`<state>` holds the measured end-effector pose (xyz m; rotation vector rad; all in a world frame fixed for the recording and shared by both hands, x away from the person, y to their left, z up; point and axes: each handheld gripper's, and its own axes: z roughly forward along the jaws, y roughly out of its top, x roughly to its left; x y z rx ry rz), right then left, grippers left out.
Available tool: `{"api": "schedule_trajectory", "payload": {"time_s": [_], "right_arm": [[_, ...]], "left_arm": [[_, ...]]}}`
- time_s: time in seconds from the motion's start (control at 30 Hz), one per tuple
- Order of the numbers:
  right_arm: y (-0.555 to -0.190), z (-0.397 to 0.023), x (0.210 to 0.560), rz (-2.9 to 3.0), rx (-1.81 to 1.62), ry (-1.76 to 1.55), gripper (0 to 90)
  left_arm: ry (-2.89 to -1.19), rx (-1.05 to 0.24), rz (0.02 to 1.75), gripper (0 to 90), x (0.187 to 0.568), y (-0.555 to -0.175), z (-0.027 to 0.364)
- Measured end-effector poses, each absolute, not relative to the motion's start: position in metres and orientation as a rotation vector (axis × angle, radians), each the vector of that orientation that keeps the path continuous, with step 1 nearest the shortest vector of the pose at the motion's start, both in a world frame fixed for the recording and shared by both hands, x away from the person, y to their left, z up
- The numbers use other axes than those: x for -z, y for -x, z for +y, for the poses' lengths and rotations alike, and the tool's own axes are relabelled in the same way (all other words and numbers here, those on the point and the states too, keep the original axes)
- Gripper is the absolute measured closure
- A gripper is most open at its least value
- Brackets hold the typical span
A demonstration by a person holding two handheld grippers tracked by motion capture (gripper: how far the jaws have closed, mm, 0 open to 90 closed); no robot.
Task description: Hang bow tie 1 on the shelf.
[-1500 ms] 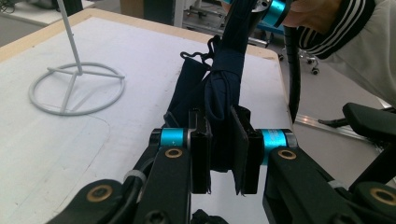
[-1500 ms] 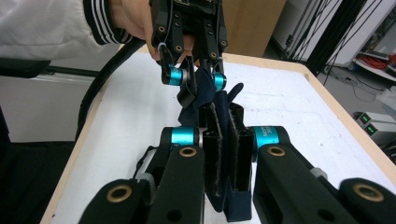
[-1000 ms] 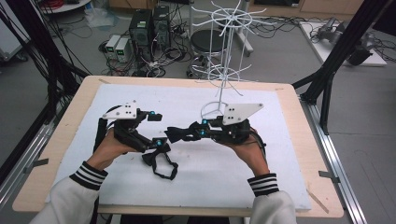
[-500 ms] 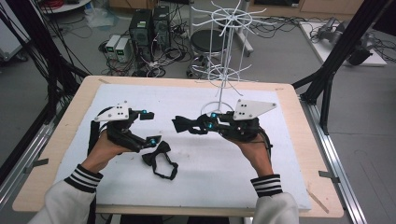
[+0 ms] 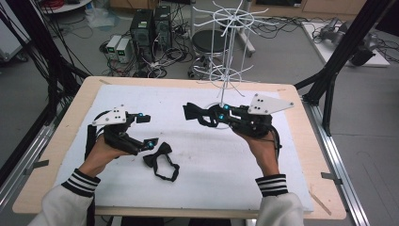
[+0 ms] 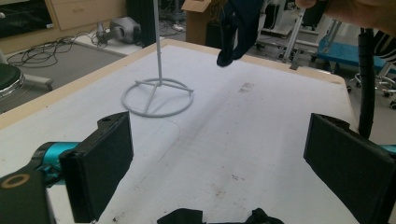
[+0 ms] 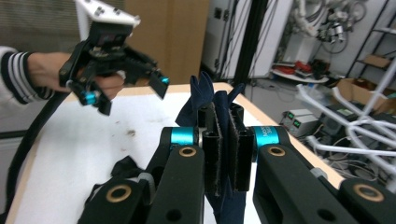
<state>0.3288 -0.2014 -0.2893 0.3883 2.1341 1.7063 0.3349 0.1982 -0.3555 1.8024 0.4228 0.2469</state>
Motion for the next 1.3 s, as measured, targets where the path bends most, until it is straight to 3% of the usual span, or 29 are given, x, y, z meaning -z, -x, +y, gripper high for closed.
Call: {"api": "schedule_trajectory", "payload": {"time_s": [0.6, 1.3], "right_arm": [[-0.341, -0.218, 0.273, 2.008, -1.689, -0.517, 86.5], [-0.365, -0.215, 0.282, 1.979, -1.607, -0.660, 86.0]], "left_arm": [[-1.792, -0.264, 0.414, 8.8, 0.357, -0.332, 0.206], [-1.787, -0.280, 0.429, 8.9, 0.361, -0.328, 0.218]]}}
